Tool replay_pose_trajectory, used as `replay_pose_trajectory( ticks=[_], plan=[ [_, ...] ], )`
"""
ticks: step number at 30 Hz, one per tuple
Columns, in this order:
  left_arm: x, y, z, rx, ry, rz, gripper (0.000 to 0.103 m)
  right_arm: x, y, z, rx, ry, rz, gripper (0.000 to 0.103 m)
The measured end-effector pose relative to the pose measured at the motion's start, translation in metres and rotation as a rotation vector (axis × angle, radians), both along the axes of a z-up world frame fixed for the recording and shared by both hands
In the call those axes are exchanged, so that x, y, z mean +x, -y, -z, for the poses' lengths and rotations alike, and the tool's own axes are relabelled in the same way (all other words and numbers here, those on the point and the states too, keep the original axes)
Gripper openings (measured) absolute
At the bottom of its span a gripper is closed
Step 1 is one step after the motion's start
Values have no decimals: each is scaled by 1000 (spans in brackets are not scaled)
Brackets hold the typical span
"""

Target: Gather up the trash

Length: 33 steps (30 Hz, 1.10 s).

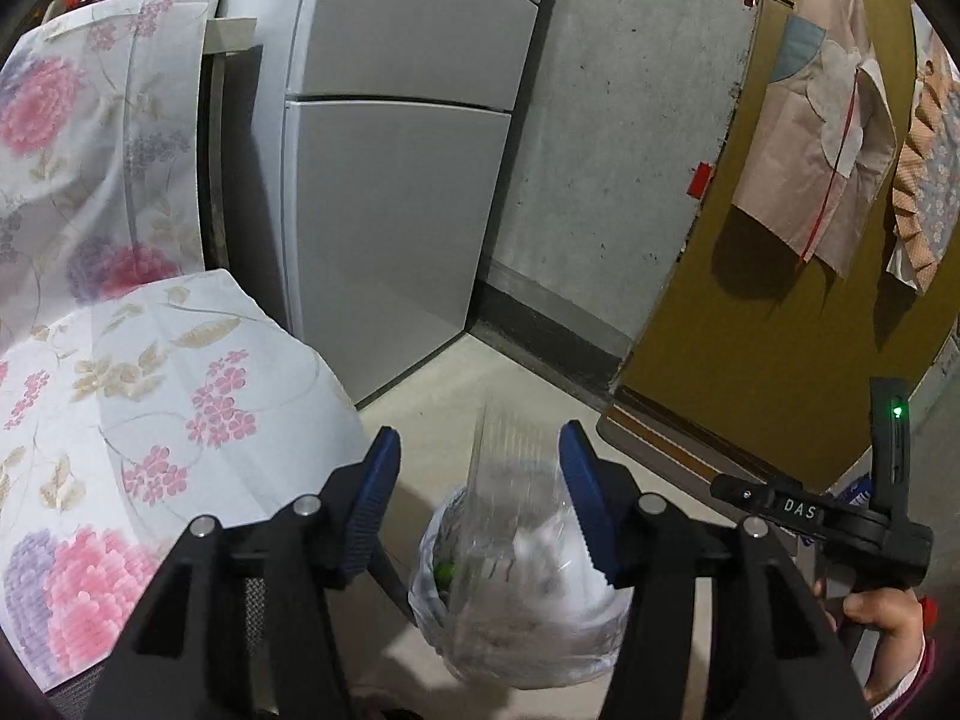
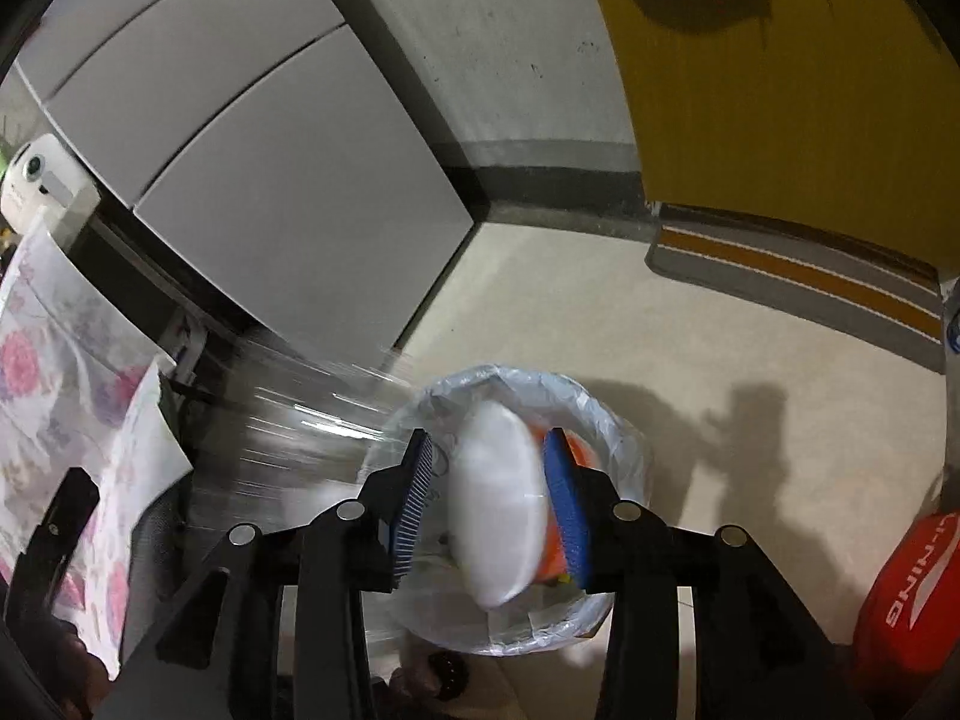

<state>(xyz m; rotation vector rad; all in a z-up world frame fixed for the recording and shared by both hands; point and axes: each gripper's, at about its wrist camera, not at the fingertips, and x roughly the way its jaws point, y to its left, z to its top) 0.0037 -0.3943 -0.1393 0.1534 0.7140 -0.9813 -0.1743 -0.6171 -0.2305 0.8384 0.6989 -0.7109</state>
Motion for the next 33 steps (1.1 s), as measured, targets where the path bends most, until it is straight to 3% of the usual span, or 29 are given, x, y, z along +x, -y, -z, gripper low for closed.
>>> replay_pose_trajectory(
  ticks=[9,12,18,25,33],
  plan=[
    [1,-23,-7,7,21,-23,54,7,-24,-24,-88,-55,-58,46],
    [-1,-34,-14,20,39,-31,62,9,-45,-43,-161,-80,-95,48],
    [-5,-63,-33,37,57,-60,72,12,-88,-83,-271,-96,-171,61],
    [-21,-108,-71,65,108,-112,96,13,-145,-137,-387,-82,-289,87],
    [-35,-154,-98,160,40,-165,96,12,-194,-177,-434,-111,-325,91]
  ],
)
